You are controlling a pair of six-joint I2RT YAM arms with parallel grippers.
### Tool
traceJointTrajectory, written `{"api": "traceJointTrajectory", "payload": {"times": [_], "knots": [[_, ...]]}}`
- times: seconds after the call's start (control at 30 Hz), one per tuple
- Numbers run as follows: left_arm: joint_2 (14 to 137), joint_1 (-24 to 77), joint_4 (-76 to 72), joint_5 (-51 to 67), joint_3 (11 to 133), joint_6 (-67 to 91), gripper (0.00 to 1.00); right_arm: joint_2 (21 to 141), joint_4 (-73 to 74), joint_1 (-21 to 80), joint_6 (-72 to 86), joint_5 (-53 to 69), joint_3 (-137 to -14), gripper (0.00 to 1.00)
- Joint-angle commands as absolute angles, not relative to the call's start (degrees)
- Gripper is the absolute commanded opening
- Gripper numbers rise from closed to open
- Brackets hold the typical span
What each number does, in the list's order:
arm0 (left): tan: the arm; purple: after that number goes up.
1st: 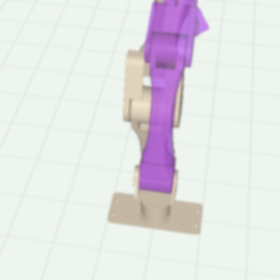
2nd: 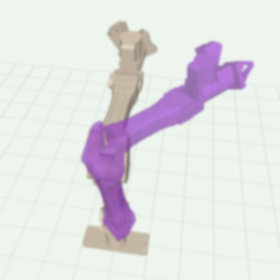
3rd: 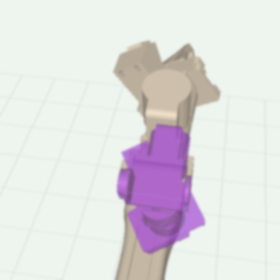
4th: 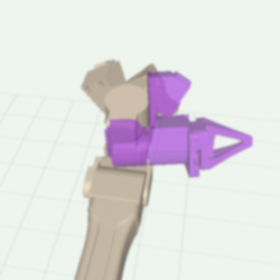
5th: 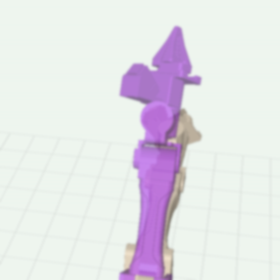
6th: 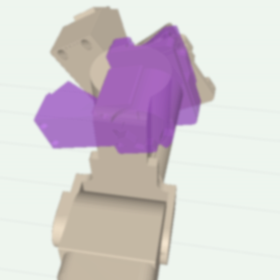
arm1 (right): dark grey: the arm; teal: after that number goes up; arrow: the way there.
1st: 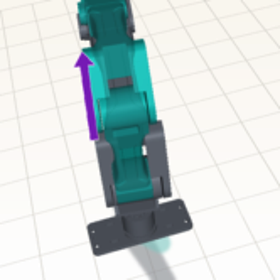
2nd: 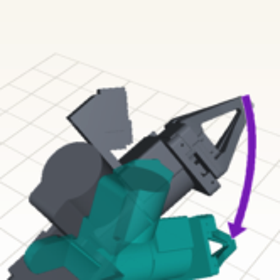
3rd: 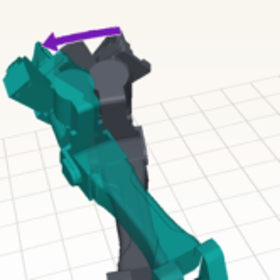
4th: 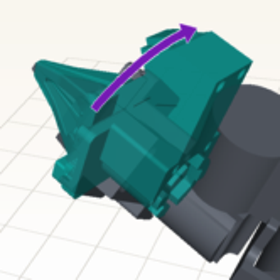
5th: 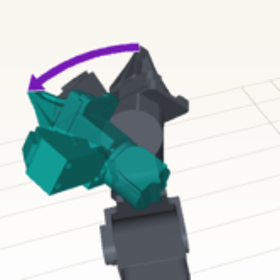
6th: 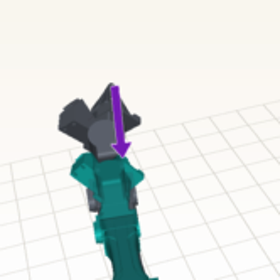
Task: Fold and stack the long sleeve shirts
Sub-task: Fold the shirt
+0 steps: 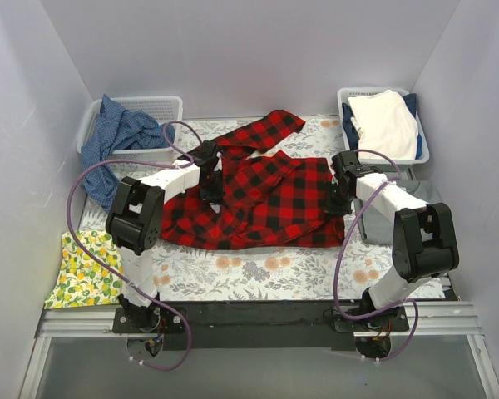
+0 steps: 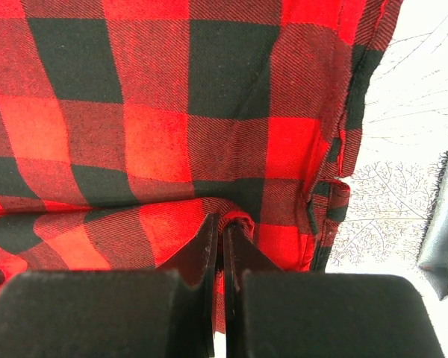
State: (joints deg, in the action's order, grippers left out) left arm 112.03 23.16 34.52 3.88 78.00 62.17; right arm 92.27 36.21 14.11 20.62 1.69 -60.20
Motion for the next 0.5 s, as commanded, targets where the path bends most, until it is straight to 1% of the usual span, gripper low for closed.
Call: {"api": "traceJointTrajectory", "payload": {"times": [0.0,0.2,0.37,0.47], "knots": [[108.0,22.9,38.6,-4.2,80.4,61.6,0.0,92.5,35.4,14.1,20.5,1.8,-60.8,0.01],[102.5,22.9,40.8,-10.4,86.4,62.2,0.0,90.7,35.2,14.1,21.1,1.9,-60.5,0.01],[101.1,22.9,41.6,-11.2,93.7,61.9,0.0,91.1,35.2,14.1,20.8,2.8,-61.6,0.01],[99.7,22.9,40.9,-13.1,94.5,62.0,0.0,91.4,35.2,14.1,21.0,3.5,-62.9,0.01]]}}
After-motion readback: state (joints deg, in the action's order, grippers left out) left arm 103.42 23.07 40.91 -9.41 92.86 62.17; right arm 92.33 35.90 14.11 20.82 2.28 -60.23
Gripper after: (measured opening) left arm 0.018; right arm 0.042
